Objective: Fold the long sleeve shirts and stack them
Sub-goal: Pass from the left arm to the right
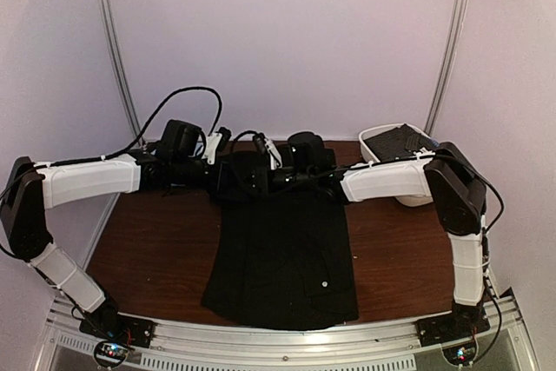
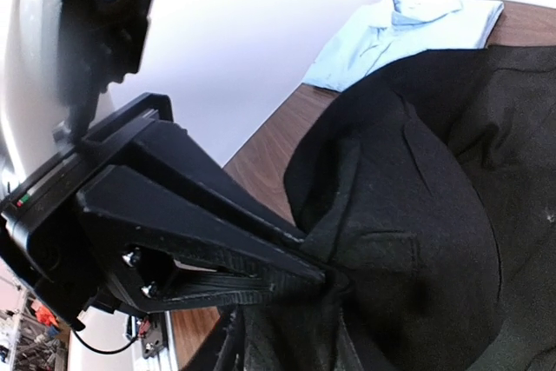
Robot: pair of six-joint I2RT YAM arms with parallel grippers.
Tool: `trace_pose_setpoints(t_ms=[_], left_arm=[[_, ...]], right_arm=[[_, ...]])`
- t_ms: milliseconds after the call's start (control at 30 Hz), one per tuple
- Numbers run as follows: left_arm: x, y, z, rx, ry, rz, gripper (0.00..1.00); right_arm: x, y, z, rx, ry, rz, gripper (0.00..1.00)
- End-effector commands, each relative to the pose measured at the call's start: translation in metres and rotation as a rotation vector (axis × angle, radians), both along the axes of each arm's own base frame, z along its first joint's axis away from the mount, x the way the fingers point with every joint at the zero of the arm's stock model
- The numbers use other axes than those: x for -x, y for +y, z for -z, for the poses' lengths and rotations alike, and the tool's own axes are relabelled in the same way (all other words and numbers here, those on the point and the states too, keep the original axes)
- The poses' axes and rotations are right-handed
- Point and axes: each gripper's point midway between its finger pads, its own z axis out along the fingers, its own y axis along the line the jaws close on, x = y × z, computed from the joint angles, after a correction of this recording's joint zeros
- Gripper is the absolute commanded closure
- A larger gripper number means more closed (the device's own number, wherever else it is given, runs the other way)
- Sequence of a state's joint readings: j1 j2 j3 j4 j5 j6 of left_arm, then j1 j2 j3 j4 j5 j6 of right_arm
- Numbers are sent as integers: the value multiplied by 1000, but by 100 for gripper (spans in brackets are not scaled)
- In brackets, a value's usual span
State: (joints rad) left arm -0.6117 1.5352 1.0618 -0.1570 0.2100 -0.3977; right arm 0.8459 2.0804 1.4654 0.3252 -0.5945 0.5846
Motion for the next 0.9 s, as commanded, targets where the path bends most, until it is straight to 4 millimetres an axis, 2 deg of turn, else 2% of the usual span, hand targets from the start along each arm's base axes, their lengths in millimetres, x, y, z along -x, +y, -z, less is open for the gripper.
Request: trace_pose_setpoints(t_ms=[0, 133, 200, 300, 367, 467, 533, 667, 867], left_arm=[[-3, -7, -16, 34, -66, 21, 94], [-5, -5, -12, 25, -56, 6, 92], [-6, -3, -10, 17, -47, -13, 88], [-9, 5, -8, -7, -23, -63, 78], [-8, 9, -12, -16, -12, -83, 65], [-5, 18, -13, -37, 23, -125, 51], [0, 22, -9, -50, 61, -143, 45], [20, 34, 16, -75, 193, -181, 44], [69, 65, 69, -152, 389, -239, 48]], right_arm=[[3, 4, 2, 10, -9, 6, 77], [1, 0, 3, 30, -16, 28, 93], [-1, -2, 1, 37, -21, 43, 100], [-5, -7, -3, 50, -32, 80, 100], [-9, -11, -7, 57, -47, 111, 100], [-19, -20, -11, 86, -72, 177, 100], [-26, -27, -15, 101, -85, 222, 100], [-46, -49, -26, 119, -98, 328, 100], [-78, -87, -39, 123, -116, 469, 100]])
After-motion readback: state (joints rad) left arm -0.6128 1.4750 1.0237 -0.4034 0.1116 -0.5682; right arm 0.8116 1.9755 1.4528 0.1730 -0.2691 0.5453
